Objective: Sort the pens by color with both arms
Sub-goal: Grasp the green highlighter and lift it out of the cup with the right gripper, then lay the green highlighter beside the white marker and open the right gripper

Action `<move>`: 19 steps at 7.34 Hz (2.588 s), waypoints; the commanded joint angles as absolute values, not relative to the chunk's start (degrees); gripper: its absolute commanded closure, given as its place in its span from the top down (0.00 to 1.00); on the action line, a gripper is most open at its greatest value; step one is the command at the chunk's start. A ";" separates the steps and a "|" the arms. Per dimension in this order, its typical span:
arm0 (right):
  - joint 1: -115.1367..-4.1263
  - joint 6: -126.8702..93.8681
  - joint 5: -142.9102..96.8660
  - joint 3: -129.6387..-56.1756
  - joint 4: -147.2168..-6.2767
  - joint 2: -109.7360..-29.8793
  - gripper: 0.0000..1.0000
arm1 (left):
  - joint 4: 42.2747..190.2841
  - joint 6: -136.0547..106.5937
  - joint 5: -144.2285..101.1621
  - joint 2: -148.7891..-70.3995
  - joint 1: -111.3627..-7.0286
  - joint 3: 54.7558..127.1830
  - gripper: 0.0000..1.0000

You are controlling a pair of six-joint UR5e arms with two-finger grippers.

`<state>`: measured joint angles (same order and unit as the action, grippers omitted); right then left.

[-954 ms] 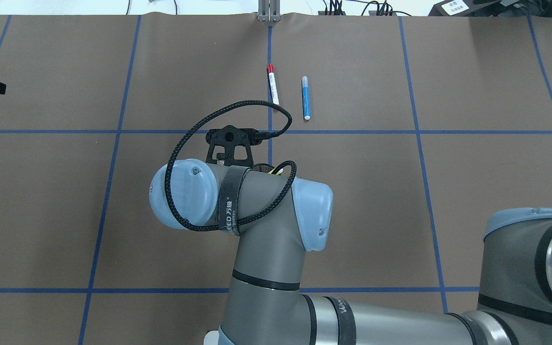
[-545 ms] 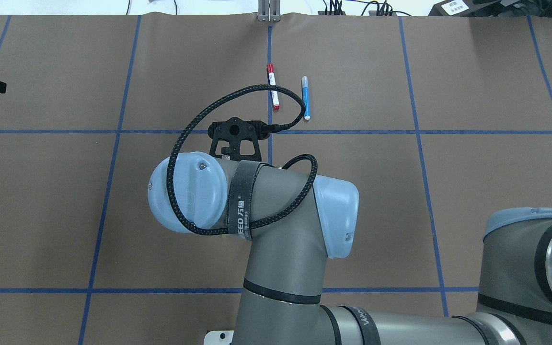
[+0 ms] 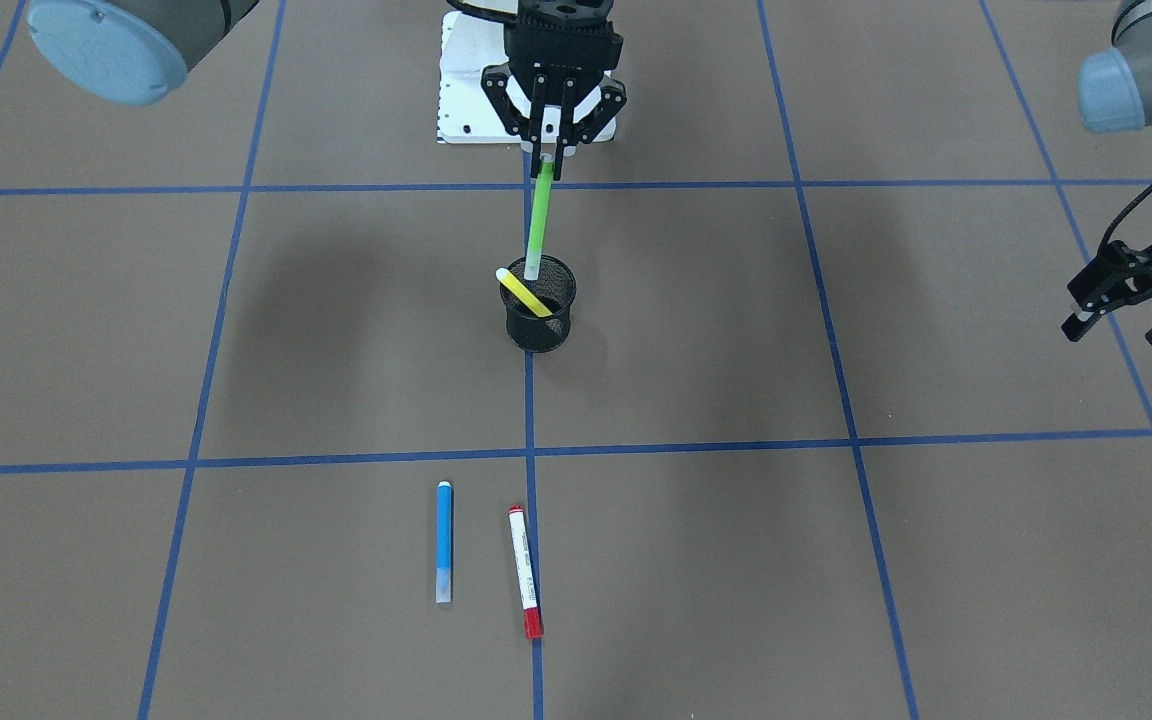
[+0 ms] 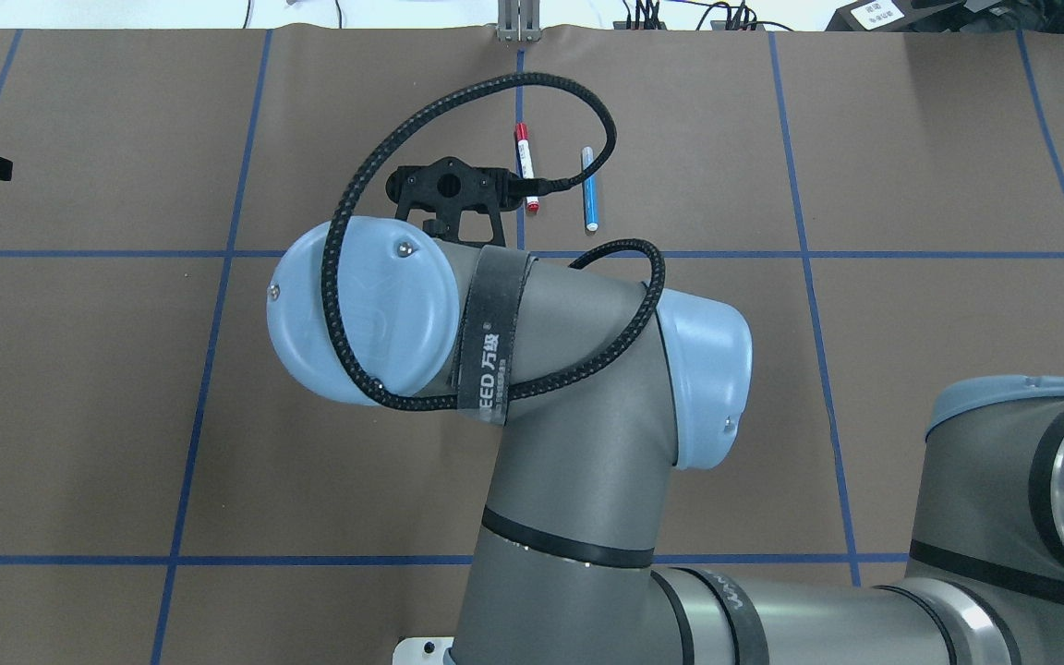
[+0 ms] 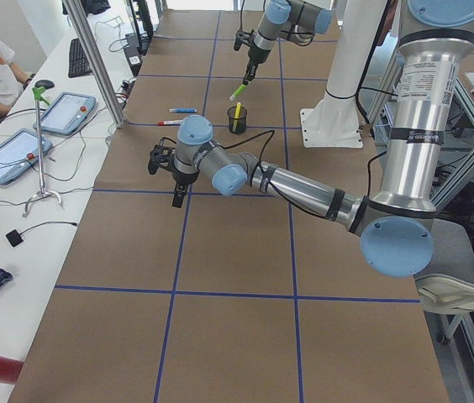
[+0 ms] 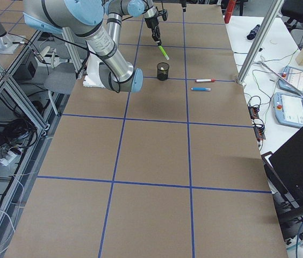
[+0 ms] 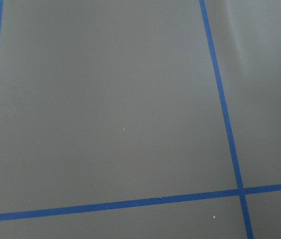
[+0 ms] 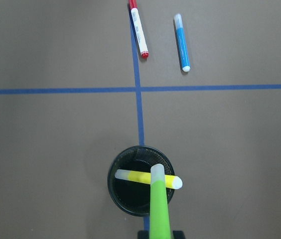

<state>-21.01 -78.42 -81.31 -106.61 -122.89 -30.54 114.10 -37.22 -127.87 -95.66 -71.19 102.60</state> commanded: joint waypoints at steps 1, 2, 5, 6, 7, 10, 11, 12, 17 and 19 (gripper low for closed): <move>-24.24 -74.80 -76.05 -99.81 -110.90 -30.67 0.00 | 114.08 -38.05 -128.14 -95.10 -71.19 103.44 1.00; -25.65 -70.62 -73.85 -92.88 -102.22 -30.59 0.00 | 114.08 -38.06 -128.14 -95.01 -71.19 103.36 1.00; -27.77 -68.56 -64.98 -74.68 -77.44 -30.85 0.00 | 113.99 -38.23 -128.14 -95.01 -71.19 103.01 1.00; -28.21 -68.47 -64.17 -70.62 -72.65 -30.94 0.00 | 114.08 -38.23 -128.14 -95.01 -71.19 102.83 1.00; -28.82 -68.38 -63.73 -67.27 -67.03 -31.02 0.00 | 114.08 -38.23 -128.06 -95.01 -71.10 102.75 1.00; -28.83 -67.15 -62.49 -59.95 -56.95 -31.29 0.00 | 114.00 -38.58 -128.14 -95.01 -71.02 103.01 1.00; -28.74 -67.06 -62.32 -58.03 -56.00 -31.12 0.00 | 113.99 -38.58 -128.06 -95.01 -71.10 102.92 1.00; -28.74 -66.71 -62.31 -55.75 -54.07 -30.85 0.00 | 113.99 -38.58 -128.06 -95.01 -71.02 103.01 1.00; -28.74 -60.56 -62.93 -48.87 -54.05 -26.02 0.00 | 113.99 -38.67 -128.06 -95.01 -71.10 103.27 1.00; -28.48 -60.38 -63.02 -48.78 -54.05 -26.10 0.00 | 113.99 -38.67 -128.14 -95.01 -71.10 103.36 1.00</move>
<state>-28.63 -60.57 -62.97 -48.92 -54.05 -26.07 113.99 -38.67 -128.08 -95.01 -71.10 103.29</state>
